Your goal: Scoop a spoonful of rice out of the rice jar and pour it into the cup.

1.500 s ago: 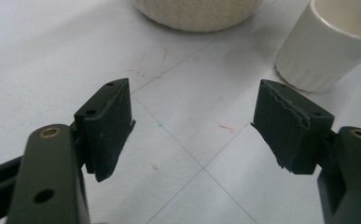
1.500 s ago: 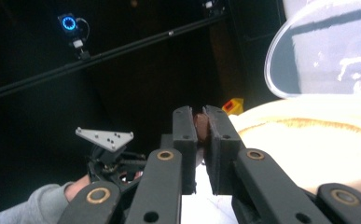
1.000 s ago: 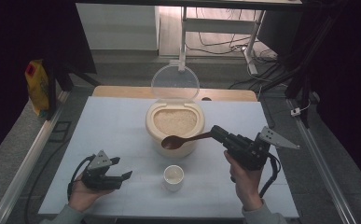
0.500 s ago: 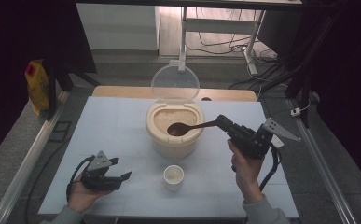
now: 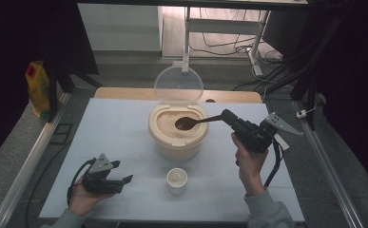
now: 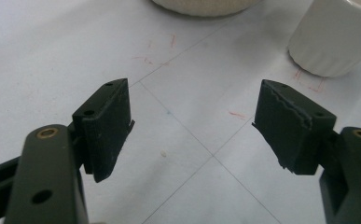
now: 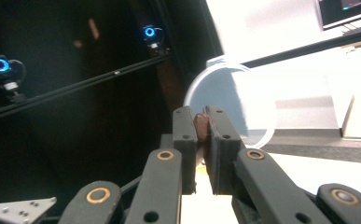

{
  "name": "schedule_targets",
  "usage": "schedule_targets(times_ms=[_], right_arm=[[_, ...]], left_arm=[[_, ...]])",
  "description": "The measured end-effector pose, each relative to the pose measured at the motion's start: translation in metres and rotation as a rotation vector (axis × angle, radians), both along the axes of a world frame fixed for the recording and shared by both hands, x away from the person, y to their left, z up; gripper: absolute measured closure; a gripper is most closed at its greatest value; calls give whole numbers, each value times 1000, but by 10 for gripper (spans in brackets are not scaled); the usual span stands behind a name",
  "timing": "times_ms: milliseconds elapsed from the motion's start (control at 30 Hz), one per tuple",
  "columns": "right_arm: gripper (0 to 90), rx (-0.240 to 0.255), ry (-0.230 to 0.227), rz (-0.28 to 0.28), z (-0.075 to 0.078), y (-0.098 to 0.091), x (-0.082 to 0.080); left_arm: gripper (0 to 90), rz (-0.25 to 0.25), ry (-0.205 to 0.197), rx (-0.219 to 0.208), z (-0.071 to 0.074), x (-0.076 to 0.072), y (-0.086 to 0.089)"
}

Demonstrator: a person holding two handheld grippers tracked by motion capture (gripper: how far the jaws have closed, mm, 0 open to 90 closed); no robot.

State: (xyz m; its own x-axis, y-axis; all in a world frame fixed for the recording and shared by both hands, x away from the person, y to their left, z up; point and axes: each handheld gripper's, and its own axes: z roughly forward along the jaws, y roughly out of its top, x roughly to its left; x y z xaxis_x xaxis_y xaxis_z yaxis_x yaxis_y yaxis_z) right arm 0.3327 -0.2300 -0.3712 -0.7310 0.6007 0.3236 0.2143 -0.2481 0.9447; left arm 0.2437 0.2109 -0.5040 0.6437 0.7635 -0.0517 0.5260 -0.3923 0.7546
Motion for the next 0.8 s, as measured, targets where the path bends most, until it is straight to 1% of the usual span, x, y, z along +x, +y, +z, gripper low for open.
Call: schedule_targets(times_ms=[133,300,367,433,533,667,800], right_arm=[[833,-15,8,-39,-1,0,8],[833,-63,19,-75,0,3,15],[833,-78,18,-86,0,3,15],[833,-105,15,-101,0,4,14],[833,-127,21,-114,0,3,13],[833,-172,32,-131,0,6,14],[834,-184,61,-124,-1,10,16]], left_arm=[[267,-3,3,3,0,0,-1],[266,-4,4,3,0,0,-1],[266,-3,3,2,0,0,-1],[266,-3,2,3,0,0,0],[266,-5,4,4,-1,1,-1],[266,-7,2,6,0,0,-2],[266,-5,2,6,0,0,-2]])
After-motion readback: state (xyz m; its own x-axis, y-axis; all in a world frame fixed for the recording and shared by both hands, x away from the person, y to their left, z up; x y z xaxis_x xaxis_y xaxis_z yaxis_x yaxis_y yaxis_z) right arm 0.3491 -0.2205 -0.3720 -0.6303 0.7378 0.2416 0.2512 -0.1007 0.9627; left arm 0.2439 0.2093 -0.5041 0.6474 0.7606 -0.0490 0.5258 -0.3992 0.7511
